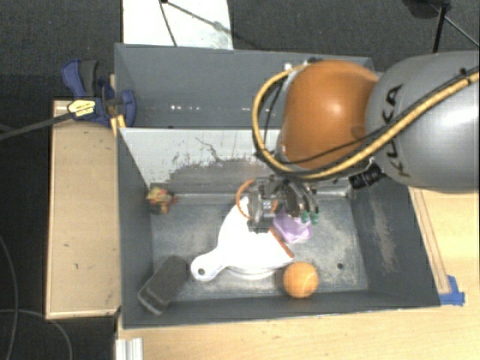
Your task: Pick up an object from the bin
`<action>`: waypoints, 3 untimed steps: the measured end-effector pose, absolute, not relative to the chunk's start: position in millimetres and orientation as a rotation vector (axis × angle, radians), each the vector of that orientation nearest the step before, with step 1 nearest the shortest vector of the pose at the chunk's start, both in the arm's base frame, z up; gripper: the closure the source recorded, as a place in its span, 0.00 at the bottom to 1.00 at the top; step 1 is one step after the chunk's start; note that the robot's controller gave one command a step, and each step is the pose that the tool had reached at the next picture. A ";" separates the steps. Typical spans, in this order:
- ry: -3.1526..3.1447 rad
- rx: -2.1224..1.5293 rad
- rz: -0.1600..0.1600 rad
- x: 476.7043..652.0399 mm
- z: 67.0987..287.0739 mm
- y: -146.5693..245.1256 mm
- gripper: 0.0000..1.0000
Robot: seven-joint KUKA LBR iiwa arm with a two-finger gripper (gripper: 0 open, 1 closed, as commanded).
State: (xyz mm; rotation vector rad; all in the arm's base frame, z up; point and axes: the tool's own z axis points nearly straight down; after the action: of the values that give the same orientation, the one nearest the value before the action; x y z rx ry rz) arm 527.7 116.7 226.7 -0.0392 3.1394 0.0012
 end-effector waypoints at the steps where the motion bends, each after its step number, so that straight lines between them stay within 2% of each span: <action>1: 3.134 0.049 0.004 510.4 208.1 106.9 1.00; 2: 3.134 0.110 0.003 533.4 165.6 122.5 1.00; 3: 3.139 0.112 0.001 535.6 152.7 128.6 1.00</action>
Offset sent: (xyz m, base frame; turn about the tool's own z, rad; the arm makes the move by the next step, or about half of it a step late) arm 0.0074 0.0086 -0.0662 0.0980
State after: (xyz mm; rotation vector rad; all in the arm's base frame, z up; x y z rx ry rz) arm 535.6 128.6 152.7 0.1121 3.1386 0.0009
